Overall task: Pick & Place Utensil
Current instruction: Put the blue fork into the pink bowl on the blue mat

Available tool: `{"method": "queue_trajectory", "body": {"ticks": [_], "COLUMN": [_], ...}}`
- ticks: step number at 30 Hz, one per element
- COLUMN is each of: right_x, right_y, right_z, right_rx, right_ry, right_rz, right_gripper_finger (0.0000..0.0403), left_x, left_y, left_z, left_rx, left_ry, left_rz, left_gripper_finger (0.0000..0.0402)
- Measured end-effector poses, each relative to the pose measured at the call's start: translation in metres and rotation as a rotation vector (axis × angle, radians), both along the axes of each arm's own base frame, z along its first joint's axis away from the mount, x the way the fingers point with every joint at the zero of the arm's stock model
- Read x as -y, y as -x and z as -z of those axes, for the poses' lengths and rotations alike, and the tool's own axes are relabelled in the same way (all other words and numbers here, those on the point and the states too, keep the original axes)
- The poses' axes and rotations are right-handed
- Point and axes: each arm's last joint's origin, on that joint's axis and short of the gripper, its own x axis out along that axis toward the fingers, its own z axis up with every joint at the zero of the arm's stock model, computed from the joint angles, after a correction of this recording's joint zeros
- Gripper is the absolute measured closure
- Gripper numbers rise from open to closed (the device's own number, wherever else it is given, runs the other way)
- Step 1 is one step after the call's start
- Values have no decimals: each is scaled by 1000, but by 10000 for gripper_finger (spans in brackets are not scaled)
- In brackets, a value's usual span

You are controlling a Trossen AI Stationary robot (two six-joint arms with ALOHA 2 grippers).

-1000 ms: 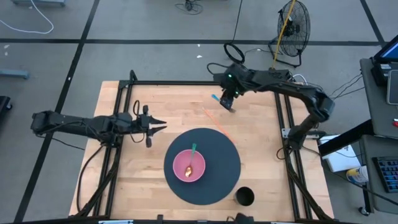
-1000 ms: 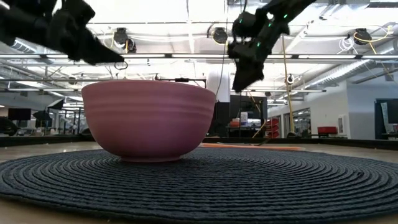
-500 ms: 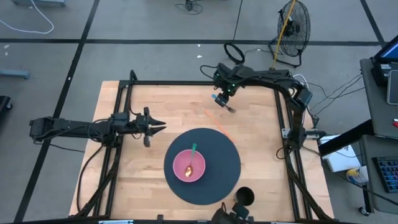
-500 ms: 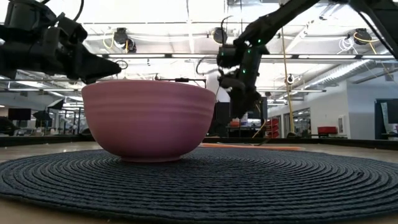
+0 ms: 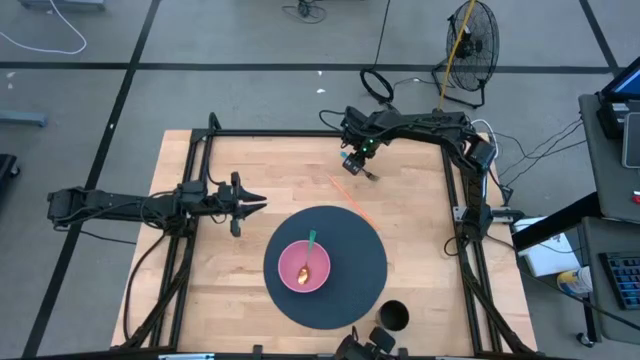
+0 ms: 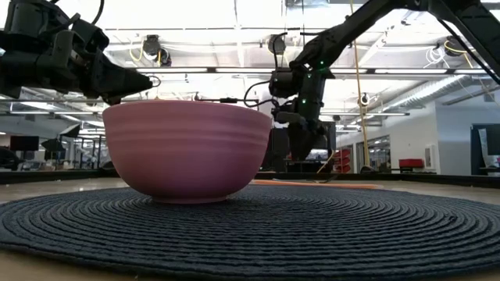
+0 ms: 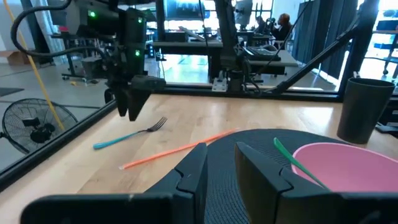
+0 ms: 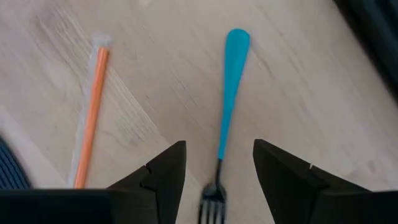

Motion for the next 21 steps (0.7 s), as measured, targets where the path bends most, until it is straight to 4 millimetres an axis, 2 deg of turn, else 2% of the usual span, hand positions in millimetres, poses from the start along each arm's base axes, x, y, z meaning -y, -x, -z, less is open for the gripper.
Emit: {"method": "queue_trajectory", "body": {"ticks": [9, 21], "right_x": [-13, -8], "right_y": [9, 5], "right_z": [24, 24], "right_rx": [-78, -42], "right_ry": [-52, 29], "right_rz": [-6, 3], "right_gripper_finger": [216, 224], "left_x": [0, 0], "left_y": [0, 0], "left_z": [0, 0], "left_rx": [-1, -1], "left_ry": [-3, -6], "left_rz": [0, -1], "left_gripper_finger": [314, 314]}}
